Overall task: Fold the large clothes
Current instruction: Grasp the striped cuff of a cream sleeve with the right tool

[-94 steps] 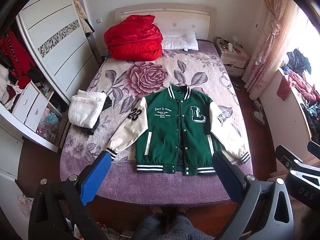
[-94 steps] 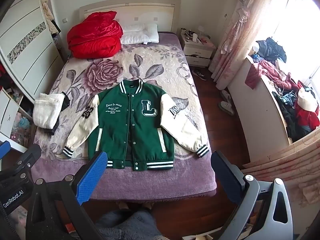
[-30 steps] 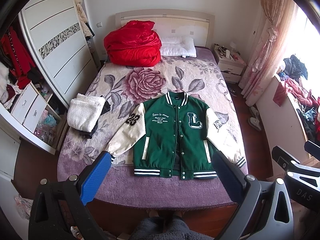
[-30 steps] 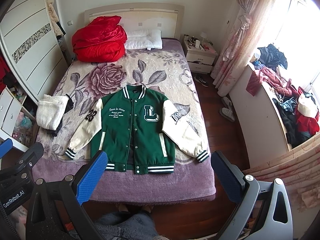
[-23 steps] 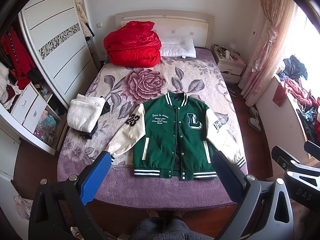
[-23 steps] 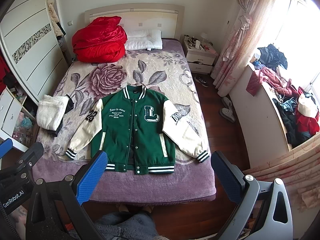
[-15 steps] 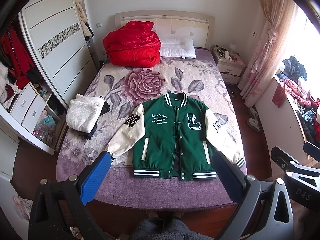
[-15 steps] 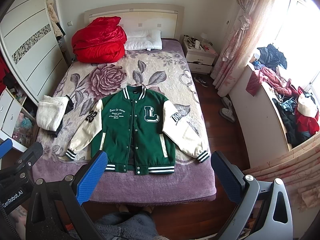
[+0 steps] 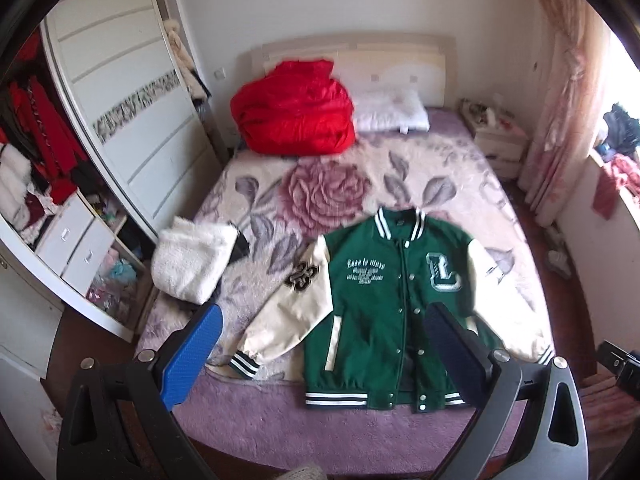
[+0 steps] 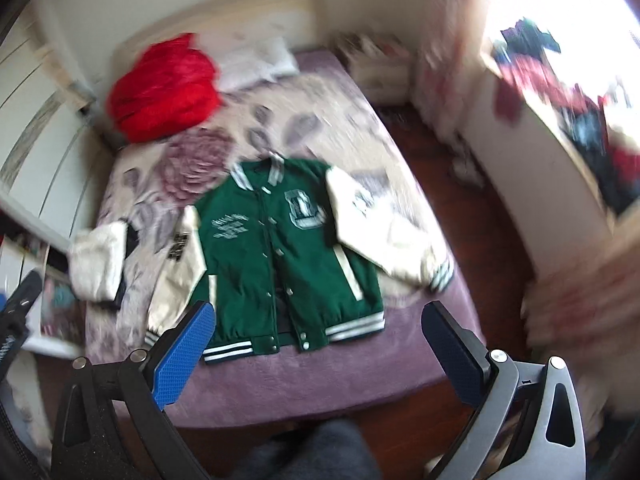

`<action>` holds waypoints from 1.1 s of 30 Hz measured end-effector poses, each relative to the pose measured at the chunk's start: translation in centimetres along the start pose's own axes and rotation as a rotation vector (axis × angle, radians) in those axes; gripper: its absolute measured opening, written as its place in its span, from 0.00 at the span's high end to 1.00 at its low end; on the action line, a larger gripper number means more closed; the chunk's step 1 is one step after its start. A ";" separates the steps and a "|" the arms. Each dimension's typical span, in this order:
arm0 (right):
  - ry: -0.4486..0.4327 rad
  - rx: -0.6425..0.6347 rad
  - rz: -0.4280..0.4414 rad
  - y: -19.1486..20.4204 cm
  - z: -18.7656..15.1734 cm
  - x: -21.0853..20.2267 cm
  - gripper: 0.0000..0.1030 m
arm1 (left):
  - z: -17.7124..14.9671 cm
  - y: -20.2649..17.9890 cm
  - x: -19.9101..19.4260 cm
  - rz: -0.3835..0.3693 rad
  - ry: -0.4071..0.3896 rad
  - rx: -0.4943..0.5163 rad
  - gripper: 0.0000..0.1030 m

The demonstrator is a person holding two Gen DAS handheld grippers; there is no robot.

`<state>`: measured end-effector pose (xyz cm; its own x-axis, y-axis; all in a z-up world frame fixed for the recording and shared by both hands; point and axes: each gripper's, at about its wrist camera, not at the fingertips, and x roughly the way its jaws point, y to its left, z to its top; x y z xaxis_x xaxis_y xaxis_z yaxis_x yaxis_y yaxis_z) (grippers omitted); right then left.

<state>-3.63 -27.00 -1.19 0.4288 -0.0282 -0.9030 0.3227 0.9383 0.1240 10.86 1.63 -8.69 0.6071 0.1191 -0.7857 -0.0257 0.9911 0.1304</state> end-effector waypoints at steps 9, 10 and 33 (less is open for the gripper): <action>0.179 0.504 0.041 -15.3 -2.5 23.5 0.24 | -4.7 -3.9 16.1 0.108 0.197 -0.006 0.00; 0.191 0.572 0.042 -17.6 -3.1 26.7 0.24 | -5.5 -4.4 18.6 0.126 0.226 -0.014 0.00; -0.071 1.227 0.149 -37.4 -9.3 64.6 0.56 | -15.5 -9.8 47.3 0.216 0.463 -0.045 0.00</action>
<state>4.19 -60.70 -67.98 0.5612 -0.0032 -0.8277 0.8276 -0.0088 0.5612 27.56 -1.53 -56.51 0.1694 0.3247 -0.9305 -0.1517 0.9415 0.3010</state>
